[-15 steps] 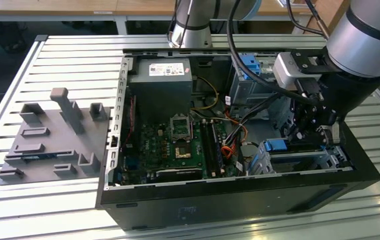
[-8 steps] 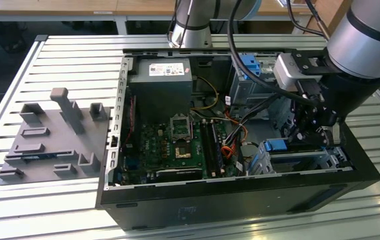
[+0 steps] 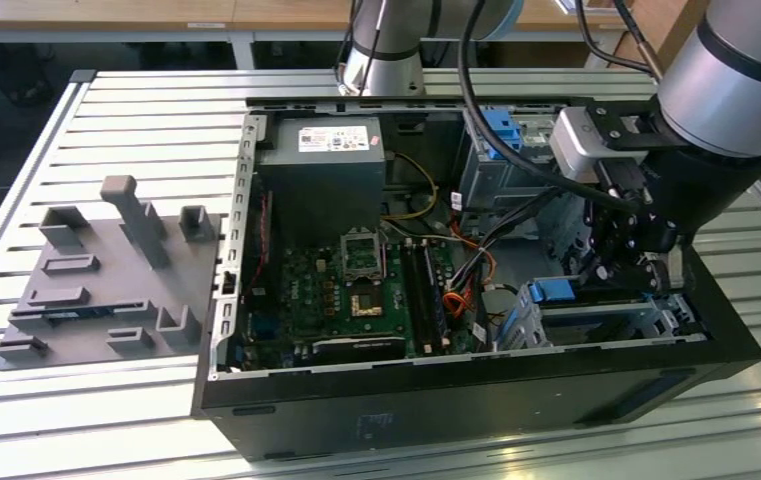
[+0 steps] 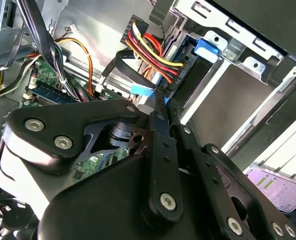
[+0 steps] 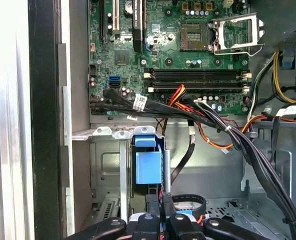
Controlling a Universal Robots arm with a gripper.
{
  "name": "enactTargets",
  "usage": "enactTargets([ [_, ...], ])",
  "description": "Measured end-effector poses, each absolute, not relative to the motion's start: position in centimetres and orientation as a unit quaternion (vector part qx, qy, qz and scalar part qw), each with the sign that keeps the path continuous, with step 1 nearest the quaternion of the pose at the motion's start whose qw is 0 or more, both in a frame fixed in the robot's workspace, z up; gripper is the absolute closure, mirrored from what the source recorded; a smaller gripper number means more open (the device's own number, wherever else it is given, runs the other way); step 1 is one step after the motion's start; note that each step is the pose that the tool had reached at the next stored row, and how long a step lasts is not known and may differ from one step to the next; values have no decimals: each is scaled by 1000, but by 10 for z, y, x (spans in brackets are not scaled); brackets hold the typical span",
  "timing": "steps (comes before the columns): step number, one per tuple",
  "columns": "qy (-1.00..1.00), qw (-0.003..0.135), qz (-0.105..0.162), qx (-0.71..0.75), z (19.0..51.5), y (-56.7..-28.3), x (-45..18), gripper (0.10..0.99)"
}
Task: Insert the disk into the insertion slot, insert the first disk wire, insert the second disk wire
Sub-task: 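Insert the second disk wire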
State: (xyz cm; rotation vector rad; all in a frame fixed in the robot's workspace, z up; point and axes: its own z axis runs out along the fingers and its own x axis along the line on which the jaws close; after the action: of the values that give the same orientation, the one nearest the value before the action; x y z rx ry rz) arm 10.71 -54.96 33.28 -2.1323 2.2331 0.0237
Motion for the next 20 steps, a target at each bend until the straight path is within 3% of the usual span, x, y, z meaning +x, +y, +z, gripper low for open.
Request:
enactTargets([
  [19,723,27,8,-690,326,-550,107,929],
  [20,723,27,8,-690,327,-550,107,863],
])
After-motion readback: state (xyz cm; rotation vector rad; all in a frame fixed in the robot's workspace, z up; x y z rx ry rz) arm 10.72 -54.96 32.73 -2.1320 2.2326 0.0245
